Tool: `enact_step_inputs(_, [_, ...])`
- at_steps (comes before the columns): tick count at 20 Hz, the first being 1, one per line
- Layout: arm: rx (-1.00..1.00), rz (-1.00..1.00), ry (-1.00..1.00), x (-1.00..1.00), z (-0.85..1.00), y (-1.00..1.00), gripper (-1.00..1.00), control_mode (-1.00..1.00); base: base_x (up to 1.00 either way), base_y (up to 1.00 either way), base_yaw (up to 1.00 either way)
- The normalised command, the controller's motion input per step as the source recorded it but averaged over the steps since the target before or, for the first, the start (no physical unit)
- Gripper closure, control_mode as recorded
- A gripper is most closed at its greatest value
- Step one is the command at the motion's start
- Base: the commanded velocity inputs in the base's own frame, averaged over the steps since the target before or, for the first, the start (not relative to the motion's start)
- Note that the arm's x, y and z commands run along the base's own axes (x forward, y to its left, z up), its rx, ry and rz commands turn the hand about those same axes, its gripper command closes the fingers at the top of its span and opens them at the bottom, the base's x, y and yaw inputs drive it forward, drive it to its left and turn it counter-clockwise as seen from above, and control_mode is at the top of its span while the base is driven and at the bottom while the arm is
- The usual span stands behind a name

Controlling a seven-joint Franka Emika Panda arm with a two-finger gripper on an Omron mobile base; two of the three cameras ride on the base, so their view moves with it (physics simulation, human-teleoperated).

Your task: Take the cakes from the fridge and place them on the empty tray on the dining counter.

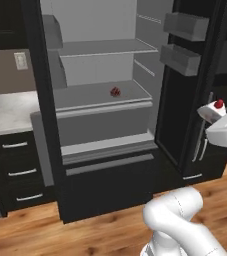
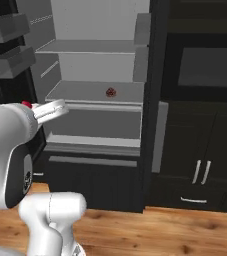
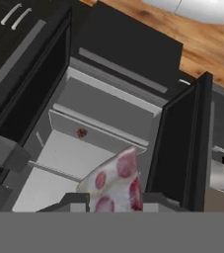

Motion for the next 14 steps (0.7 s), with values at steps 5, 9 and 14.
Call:
enact_step_inputs(5, [0.00,0.00,0.00,0.00,0.00,0.00,1.00,1.00,-0.47,0.00,-0.09])
enact_step_inputs(9, [0.00,0.00,0.00,0.00,0.00,0.00,1.00,1.00,-0.37,0.00,0.00])
enact_step_inputs(14, [0.00,0.00,0.00,0.00,0.00,0.00,1.00,1.00,-0.40,0.00,0.00])
